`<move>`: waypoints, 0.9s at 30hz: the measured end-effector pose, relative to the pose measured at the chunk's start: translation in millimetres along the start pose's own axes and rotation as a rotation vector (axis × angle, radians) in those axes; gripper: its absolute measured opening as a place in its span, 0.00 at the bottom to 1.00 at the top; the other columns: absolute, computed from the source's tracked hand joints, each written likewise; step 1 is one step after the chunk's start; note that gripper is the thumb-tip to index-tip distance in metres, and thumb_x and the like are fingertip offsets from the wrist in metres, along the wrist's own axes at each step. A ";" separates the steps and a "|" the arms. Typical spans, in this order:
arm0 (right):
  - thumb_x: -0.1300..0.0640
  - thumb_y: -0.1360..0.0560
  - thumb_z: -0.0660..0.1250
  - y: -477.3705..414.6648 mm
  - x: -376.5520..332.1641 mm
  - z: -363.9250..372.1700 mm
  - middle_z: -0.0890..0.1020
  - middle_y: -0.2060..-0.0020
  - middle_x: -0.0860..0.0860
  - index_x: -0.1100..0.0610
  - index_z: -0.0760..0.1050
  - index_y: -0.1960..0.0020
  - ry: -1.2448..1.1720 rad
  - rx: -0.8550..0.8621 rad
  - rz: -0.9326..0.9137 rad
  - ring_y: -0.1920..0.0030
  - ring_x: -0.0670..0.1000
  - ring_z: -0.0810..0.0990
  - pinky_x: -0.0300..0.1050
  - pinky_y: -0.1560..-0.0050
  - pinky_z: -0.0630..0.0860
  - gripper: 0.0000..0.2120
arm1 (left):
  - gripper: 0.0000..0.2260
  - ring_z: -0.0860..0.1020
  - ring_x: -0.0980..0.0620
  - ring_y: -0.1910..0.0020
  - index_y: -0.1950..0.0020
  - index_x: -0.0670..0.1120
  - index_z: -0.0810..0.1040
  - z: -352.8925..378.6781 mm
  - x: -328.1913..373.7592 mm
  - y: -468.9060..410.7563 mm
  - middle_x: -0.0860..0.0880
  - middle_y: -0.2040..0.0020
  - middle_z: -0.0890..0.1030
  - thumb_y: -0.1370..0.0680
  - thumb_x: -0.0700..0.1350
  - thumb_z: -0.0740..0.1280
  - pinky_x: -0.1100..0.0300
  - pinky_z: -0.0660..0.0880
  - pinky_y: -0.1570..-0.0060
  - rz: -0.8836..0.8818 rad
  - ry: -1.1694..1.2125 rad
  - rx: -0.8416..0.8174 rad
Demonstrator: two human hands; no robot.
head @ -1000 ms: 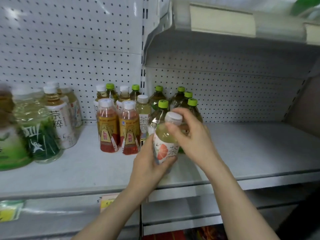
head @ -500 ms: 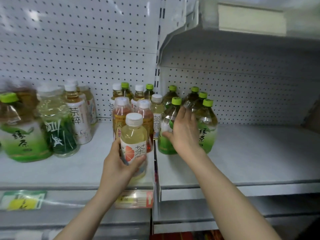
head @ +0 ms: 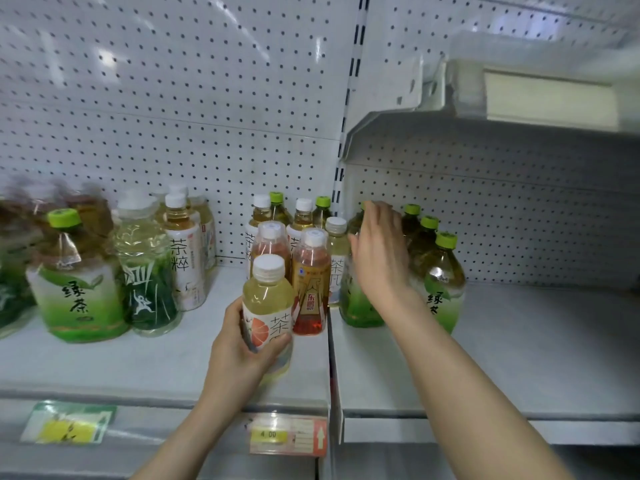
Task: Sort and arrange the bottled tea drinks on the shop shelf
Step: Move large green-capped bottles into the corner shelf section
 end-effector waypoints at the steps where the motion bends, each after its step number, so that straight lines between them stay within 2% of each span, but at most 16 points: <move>1: 0.60 0.20 0.65 -8.1 -10.3 8.8 0.75 0.35 0.59 0.62 0.65 0.27 -0.077 -0.056 -0.035 0.37 0.56 0.75 0.45 0.37 0.73 0.23 | 0.31 0.79 0.68 0.49 0.33 0.53 0.67 -1.2 -1.6 -2.4 0.59 0.44 0.79 0.31 0.41 0.78 0.67 0.75 0.53 -0.001 -0.005 0.002; 4: 0.65 0.18 0.57 -28.0 -22.6 52.4 0.76 0.36 0.60 0.62 0.66 0.26 -0.210 -0.378 0.026 0.39 0.55 0.78 0.45 0.39 0.75 0.20 | 0.31 0.80 0.65 0.49 0.33 0.52 0.69 -6.3 -7.5 -9.5 0.57 0.45 0.81 0.31 0.41 0.78 0.69 0.76 0.54 -0.005 -0.019 0.004; 7: 0.61 0.17 0.58 -39.3 -19.8 70.5 0.73 0.31 0.59 0.60 0.66 0.26 -0.328 -0.550 0.154 0.33 0.56 0.75 0.46 0.37 0.72 0.20 | 0.31 0.80 0.66 0.49 0.34 0.54 0.69 -9.4 -10.9 -13.1 0.57 0.45 0.81 0.32 0.41 0.78 0.69 0.76 0.53 -0.018 -0.026 -0.020; 11: 0.55 0.19 0.64 -40.4 -18.9 70.9 0.80 0.42 0.57 0.59 0.75 0.38 -0.327 -0.515 0.158 0.49 0.52 0.78 0.44 0.48 0.75 0.13 | 0.30 0.81 0.65 0.50 0.36 0.54 0.69 -9.5 -12.9 -14.6 0.56 0.45 0.82 0.32 0.40 0.78 0.62 0.79 0.49 -0.025 -0.022 -0.051; 14: 0.53 0.19 0.63 -30.9 -23.6 65.0 0.81 0.47 0.56 0.58 0.77 0.42 -0.254 -0.461 0.114 0.49 0.55 0.80 0.51 0.47 0.78 0.11 | 0.31 0.80 0.65 0.50 0.35 0.54 0.69 -10.3 -13.1 -13.8 0.57 0.45 0.82 0.32 0.40 0.79 0.67 0.78 0.52 -0.010 -0.026 -0.040; 19: 0.48 0.20 0.64 -10.2 -23.8 44.8 0.79 0.53 0.54 0.58 0.77 0.48 -0.227 -0.452 0.091 0.54 0.53 0.79 0.49 0.53 0.77 0.13 | 0.32 0.80 0.64 0.49 0.32 0.52 0.69 -17.0 -16.3 -11.6 0.57 0.44 0.81 0.32 0.42 0.79 0.69 0.77 0.54 -0.024 -0.031 -0.031; 23: 0.44 0.21 0.63 4.5 -24.4 30.1 0.78 0.50 0.53 0.57 0.77 0.46 -0.205 -0.421 0.076 0.50 0.54 0.77 0.48 0.54 0.72 0.16 | 0.32 0.80 0.65 0.50 0.32 0.52 0.69 -24.5 -16.9 -9.2 0.57 0.45 0.81 0.32 0.42 0.79 0.69 0.77 0.56 -0.029 -0.042 -0.015; 27: 0.42 0.22 0.64 18.4 -29.6 24.8 0.79 0.45 0.53 0.52 0.77 0.40 -0.297 -0.393 0.073 0.45 0.56 0.78 0.54 0.44 0.76 0.17 | 0.30 0.79 0.70 0.53 0.35 0.52 0.70 -33.5 -13.0 -4.4 0.59 0.47 0.80 0.32 0.39 0.79 0.72 0.76 0.57 -0.026 -0.044 0.039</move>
Point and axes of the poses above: each hand's wrist, its own y-axis away from the middle knuckle, its own z-axis out of the palm, x = y × z, the point moved 10 cm from there along -y, towards the middle knuckle
